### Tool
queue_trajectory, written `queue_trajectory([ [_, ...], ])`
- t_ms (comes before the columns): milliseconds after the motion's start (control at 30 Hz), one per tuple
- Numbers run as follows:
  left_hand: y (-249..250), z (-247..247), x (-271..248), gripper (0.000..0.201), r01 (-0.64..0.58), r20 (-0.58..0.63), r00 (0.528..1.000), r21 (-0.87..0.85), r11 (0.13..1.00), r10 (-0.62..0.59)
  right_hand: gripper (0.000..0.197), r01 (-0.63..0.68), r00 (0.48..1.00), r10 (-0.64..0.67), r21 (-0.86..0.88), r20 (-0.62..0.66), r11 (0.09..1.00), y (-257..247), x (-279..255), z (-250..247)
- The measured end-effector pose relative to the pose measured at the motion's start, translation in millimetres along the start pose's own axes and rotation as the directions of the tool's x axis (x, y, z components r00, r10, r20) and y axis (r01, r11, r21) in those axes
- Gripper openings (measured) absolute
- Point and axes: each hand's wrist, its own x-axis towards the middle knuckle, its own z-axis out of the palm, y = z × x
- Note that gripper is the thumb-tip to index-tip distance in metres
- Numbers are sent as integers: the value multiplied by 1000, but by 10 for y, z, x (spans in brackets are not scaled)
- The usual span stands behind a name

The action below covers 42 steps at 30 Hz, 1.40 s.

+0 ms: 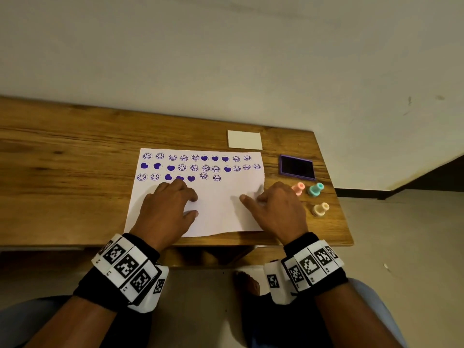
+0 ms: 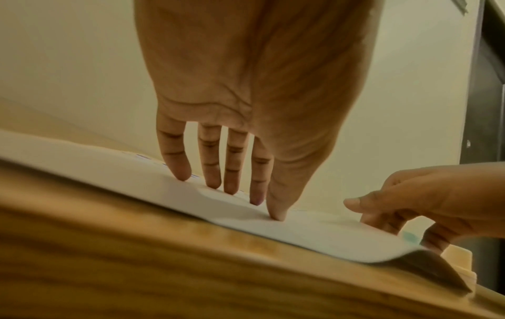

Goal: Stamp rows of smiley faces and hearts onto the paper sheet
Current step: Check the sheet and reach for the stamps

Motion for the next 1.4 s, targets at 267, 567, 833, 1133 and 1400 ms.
queue_trajectory([
  [267,14,0,7,35,8,1,1000,4,1000,-8,50,-153,982,174,830,68,537,-118,-2,-258],
  [567,-14,-1,4,35,-9,3,1000,-10,1000,9,7,-239,971,191,583,143,776,115,116,-142],
  [833,-228,-187,20,30,-24,-112,994,-252,967,-4,11,-148,984,169,815,62,561,152,200,-158],
  [1133,-973,-576,-9,20,217,-292,895,-374,902,-336,19,-138,979,180,959,94,248,269,261,-297],
  [1400,-1297,-497,-120,39,394,-170,901,-59,917,-398,30,-218,976,44,971,215,100,301,207,-317],
])
